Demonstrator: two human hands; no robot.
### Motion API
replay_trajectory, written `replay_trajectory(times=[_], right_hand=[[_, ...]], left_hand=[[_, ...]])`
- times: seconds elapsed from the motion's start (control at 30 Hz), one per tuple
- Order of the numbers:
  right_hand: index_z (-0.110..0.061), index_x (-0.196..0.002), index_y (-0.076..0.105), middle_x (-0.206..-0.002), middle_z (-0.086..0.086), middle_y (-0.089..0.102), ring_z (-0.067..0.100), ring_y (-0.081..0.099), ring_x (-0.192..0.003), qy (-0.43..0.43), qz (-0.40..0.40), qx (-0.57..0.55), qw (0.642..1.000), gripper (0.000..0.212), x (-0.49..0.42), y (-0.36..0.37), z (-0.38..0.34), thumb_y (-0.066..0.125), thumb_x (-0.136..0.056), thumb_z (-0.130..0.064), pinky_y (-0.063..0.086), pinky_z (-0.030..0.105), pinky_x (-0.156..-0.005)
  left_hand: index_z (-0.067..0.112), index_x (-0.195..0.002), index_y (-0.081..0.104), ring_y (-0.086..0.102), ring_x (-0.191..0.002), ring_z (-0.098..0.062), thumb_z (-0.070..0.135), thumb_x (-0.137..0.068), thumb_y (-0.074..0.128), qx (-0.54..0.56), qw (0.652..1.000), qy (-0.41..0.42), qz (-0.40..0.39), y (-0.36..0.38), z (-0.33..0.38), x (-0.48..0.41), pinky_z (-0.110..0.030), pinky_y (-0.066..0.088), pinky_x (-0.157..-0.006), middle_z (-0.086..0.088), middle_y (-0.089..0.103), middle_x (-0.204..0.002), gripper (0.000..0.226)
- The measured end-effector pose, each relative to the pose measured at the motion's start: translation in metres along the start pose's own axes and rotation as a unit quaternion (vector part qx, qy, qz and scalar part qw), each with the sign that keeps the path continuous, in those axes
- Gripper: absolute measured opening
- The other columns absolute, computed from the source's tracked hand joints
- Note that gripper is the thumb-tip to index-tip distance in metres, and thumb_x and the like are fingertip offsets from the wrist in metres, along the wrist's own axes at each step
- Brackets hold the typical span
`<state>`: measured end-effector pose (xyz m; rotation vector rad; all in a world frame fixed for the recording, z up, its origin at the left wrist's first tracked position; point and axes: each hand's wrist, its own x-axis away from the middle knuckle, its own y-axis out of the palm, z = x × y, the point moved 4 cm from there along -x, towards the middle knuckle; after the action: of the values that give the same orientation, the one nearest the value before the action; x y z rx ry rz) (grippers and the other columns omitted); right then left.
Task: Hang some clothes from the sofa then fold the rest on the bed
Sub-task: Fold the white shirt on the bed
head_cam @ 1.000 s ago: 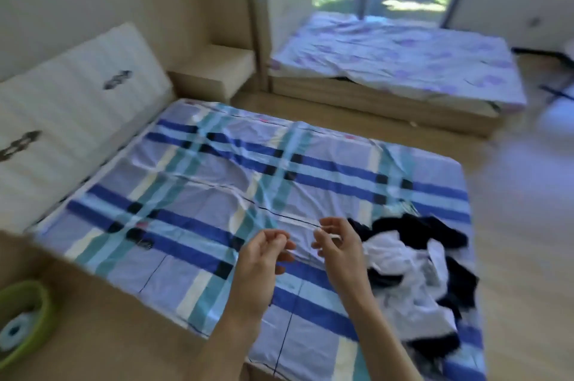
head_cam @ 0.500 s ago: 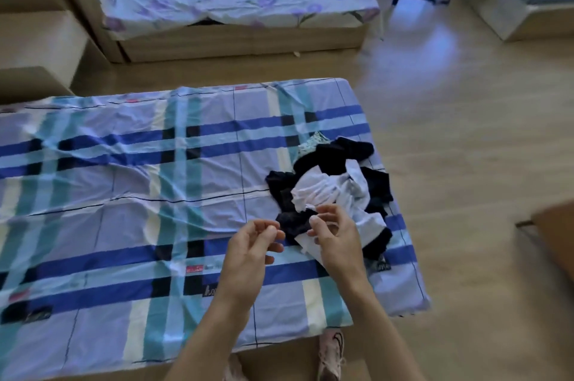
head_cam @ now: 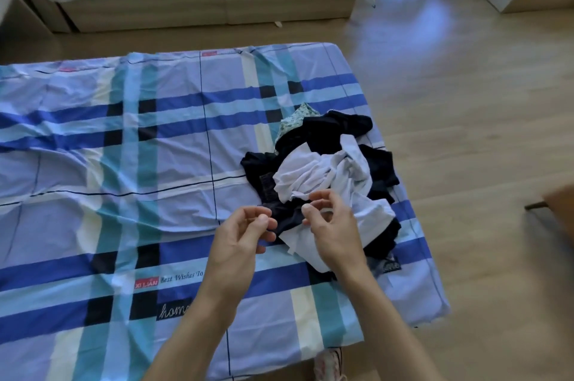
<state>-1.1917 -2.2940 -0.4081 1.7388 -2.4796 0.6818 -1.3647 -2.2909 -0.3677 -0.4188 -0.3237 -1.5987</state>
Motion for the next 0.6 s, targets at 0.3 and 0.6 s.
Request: replay_trajectory(times=[0.3,0.6], right_hand=[[-0.02,-0.108,0.061,-0.095,-0.01,0.065,0.0,0.063,-0.08,-0.113,0.043,0.136,0.983,0.016,-0.113,0.061,0.134,0.067,-0.093,-0.024,0.048,0.011,-0.066],[-0.02,-0.109,0.062,-0.097,-0.003,0.066,0.009,0.067,-0.081,-0.224,0.052,0.207,0.951,0.025,-0.166,0.101,0.18,0.074,-0.089,-0.031,0.053,0.022,-0.067]], left_hand=[[0.017,-0.098,0.069,0.067,-0.083,-0.013,0.015,-0.1,0.054,-0.01,0.997,0.061,-0.04,-0.015,-0.164,-0.13,-0.033,0.049,-0.08,0.004,0.075,-0.089,0.015],[0.02,-0.092,0.067,0.063,-0.076,-0.011,0.015,-0.1,0.055,-0.01,0.983,0.17,-0.074,-0.012,-0.234,-0.205,-0.026,0.049,-0.069,0.006,0.07,-0.082,0.015]])
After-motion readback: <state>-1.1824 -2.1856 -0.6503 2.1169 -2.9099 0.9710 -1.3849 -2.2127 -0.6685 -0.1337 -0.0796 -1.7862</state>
